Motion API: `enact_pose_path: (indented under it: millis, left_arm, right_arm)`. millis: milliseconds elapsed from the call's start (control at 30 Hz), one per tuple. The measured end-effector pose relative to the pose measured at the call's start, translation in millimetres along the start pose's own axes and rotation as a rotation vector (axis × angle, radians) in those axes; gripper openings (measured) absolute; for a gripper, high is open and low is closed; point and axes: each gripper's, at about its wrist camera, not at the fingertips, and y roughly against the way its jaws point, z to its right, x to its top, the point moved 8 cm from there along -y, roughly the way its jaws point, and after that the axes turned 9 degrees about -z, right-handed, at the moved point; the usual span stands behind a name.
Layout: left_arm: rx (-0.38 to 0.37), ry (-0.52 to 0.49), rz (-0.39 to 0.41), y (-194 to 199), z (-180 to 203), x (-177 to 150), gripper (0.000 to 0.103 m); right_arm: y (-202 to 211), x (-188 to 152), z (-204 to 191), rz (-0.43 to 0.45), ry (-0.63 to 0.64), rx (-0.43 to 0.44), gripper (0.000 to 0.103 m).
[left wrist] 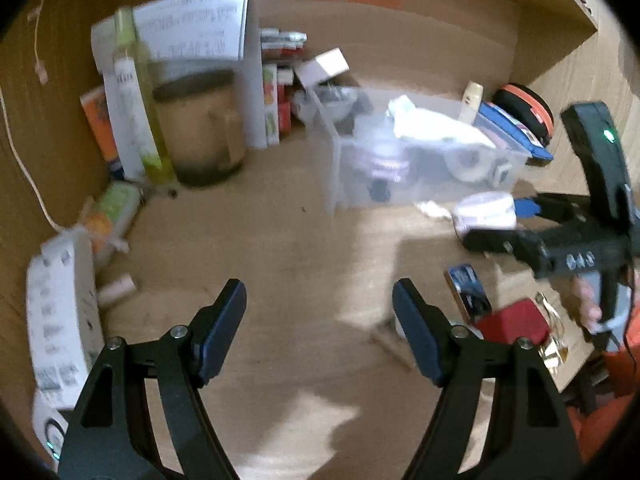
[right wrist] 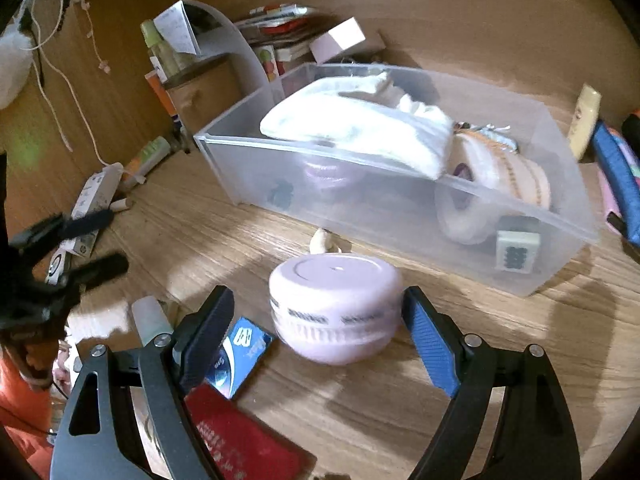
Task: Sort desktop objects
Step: 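Release the white cube into the bin with the right tool, then grasp the pink round container with the right tool while the left grasps the light blue tube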
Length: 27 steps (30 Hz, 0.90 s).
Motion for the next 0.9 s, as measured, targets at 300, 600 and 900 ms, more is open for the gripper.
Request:
enact_pose_path:
  millis: [300,600,900]
  left_arm:
    - [-0.06,-0.006,-0.036,-2,23,-19,0.075]
    - [-0.102,0.033,-0.111,-11,44,-28,0.075]
    - [-0.042,0.097,-0.097,-13,51,-17,0.071]
  right_arm:
    - [-7,4,9,0.011,-0.047,0.034,0.061]
    - [0,2,11,0.031,-0.038,0.046,0.061]
    - [30,-5,28,0.109,-0.005,0.008,0.061]
